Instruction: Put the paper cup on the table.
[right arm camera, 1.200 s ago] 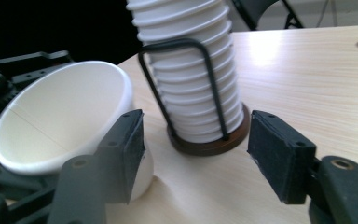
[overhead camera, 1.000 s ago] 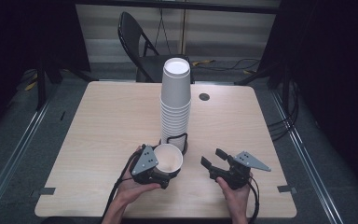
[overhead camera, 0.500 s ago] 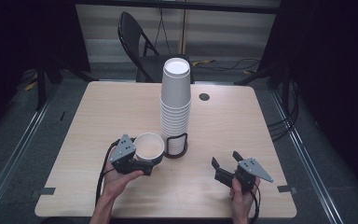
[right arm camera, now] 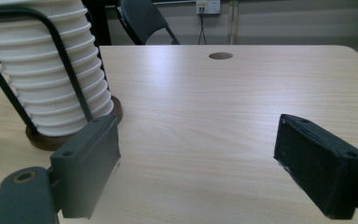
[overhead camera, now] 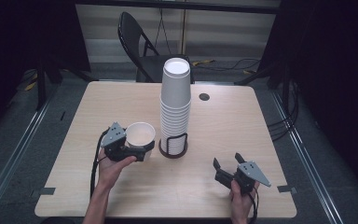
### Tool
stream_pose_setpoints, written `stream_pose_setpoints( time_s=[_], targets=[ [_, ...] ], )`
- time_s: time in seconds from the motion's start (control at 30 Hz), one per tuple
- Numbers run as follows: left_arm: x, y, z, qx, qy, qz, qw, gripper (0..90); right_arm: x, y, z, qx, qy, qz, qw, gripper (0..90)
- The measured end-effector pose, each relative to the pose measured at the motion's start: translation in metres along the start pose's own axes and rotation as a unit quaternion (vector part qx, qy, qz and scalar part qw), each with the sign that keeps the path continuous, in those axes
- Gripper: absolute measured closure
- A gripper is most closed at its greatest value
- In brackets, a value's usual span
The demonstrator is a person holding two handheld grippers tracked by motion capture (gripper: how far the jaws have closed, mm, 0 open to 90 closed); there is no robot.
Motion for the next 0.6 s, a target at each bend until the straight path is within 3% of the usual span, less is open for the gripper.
stream_pose_setpoints(
  time_s=[0.17, 0.27, 0.33, 0.43, 0.6],
  targets=[
    [0.006, -0.013, -0.004, -0.007, -0.002, -0.007, 0.9999, 8.4, 0.0, -0.003, 0.0, -0.012, 0.004, 0.005, 0.9999, 13.3],
    [0.01, -0.022, -0.007, -0.023, 0.003, -0.013, 0.9997, 8.3, -0.001, -0.003, 0.001, -0.013, 0.001, 0.008, 0.9999, 13.3],
    [0.013, -0.028, -0.008, -0.041, 0.008, -0.015, 0.999, 8.0, -0.003, -0.003, -0.001, -0.021, 0.011, 0.026, 0.9994, 13.3],
    [0.019, -0.036, -0.006, -0.046, 0.003, -0.027, 0.9986, 7.9, -0.006, -0.005, -0.002, -0.043, 0.021, 0.042, 0.9979, 13.2],
    [0.028, -0.048, -0.005, -0.049, 0.001, -0.036, 0.9982, 7.9, -0.007, -0.004, -0.003, -0.027, 0.03, 0.028, 0.9988, 13.3]
  ],
)
Point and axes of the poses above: each handheld gripper's, and its own axes: x roughly forward along the jaws, z roughly out of its underside, y roughly to its right, the point moved 10 cm from there along x, roughly forward along the jaws, and after that the axes turned 8 degrees about -z, right-handed, at the moved point
